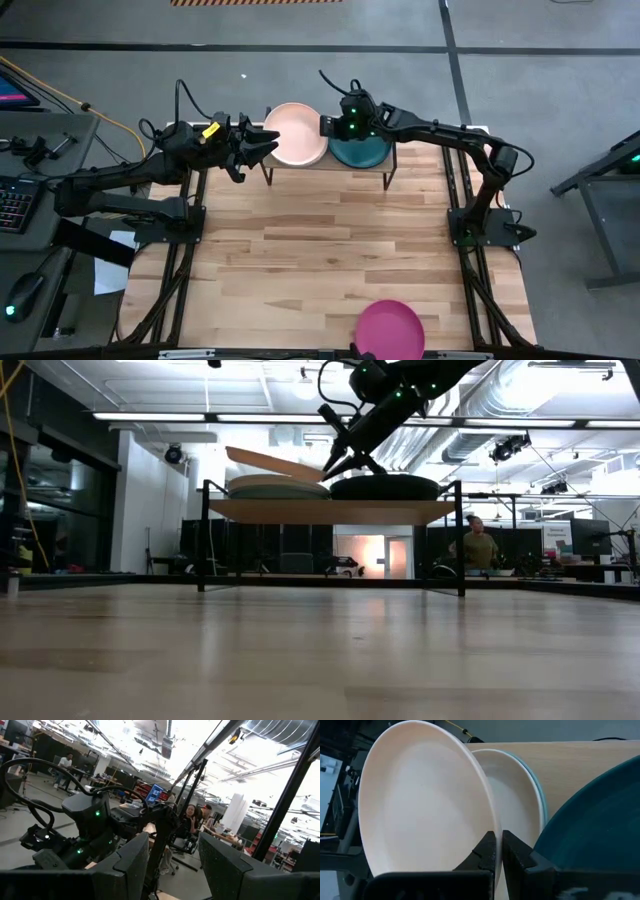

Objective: Place and stack plates onto a shelf
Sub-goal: Stack the light pink plate on top of the white plate on the shelf

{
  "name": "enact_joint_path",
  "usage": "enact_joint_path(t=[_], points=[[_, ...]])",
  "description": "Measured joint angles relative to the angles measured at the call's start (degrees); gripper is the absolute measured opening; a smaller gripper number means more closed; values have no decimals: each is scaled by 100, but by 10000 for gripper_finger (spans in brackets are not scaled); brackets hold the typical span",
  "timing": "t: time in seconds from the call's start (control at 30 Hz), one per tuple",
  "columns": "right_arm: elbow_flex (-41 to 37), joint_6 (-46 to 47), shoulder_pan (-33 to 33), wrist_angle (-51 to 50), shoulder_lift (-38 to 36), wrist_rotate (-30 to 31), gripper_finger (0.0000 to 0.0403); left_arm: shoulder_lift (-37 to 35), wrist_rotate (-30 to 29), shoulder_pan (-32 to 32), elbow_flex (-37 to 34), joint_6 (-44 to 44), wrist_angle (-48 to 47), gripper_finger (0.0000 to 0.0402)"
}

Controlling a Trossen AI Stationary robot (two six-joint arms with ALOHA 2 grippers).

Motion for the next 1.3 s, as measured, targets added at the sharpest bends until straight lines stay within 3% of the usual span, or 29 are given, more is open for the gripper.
enact_joint_path(t=[0.8,1.3], points=[[2,-125,0,-158,-33,-187,3,0,0,2,0,4,0,161],[6,-316,0,-255,-76,-151,89,-1,0,1,0,4,0,161]])
